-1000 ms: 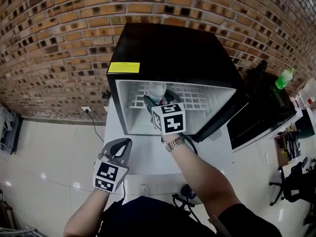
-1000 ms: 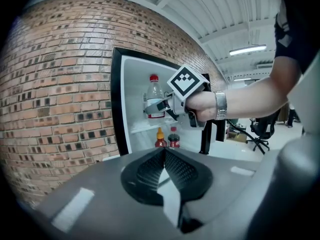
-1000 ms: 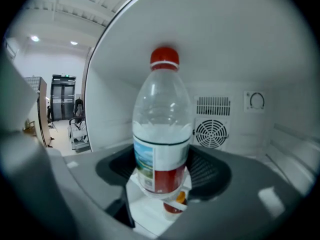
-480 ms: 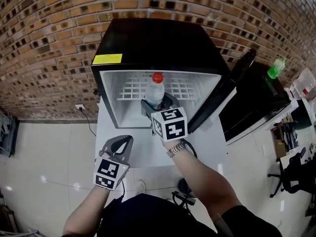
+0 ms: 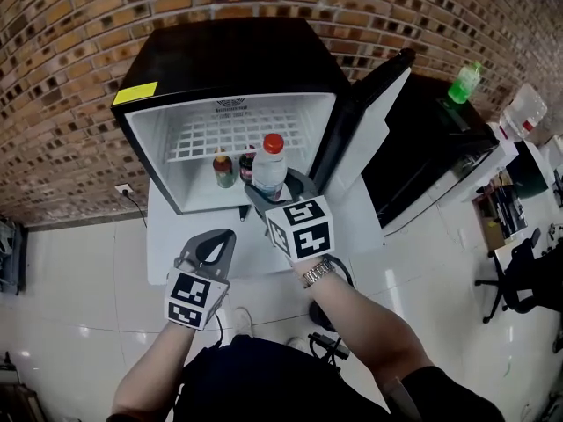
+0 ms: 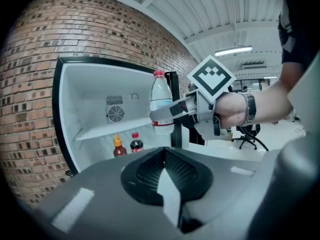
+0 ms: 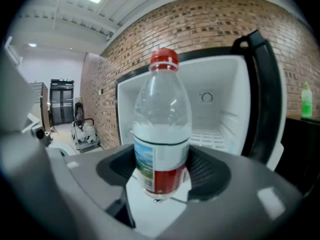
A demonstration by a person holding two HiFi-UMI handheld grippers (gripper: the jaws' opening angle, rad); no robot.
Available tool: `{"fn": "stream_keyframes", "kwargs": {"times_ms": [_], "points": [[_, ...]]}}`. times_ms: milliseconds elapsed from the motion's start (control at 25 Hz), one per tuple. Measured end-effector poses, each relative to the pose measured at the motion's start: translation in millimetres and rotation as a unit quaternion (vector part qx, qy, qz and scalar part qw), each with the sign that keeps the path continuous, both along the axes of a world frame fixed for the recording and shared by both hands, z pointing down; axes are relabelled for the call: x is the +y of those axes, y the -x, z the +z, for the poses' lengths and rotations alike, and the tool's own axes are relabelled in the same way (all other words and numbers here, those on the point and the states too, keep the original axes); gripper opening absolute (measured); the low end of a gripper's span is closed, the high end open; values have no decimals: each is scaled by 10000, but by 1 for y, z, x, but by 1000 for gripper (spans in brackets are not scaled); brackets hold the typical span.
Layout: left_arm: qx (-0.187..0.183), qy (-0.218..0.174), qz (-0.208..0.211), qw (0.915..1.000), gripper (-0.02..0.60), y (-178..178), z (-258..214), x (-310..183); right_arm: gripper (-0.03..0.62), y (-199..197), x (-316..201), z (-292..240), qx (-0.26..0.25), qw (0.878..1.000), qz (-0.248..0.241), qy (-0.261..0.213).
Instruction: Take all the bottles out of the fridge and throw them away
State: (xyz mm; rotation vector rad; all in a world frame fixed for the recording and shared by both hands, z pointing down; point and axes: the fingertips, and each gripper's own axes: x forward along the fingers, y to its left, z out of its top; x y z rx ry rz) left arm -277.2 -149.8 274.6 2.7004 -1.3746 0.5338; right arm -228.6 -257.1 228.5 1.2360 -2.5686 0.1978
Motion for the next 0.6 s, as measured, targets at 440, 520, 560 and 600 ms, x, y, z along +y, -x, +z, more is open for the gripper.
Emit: {"fn": "stream_keyframes", "kwargs": {"times_ms": [440, 520, 560, 600], "points": [[9, 32, 512, 9987, 3, -112, 1, 35, 300, -123, 77, 35, 62, 9986, 417, 312], [0, 70, 630, 9980, 3, -133, 6, 45, 299, -144, 94, 46, 72, 9979, 509, 396], [-6, 99, 692, 9976, 3, -144, 9, 51, 299, -154, 103, 51, 72, 9974, 555, 442], [-7, 135, 751, 9971, 3, -154, 13, 56, 299, -165, 111, 57, 71, 9970, 602, 492]]}}
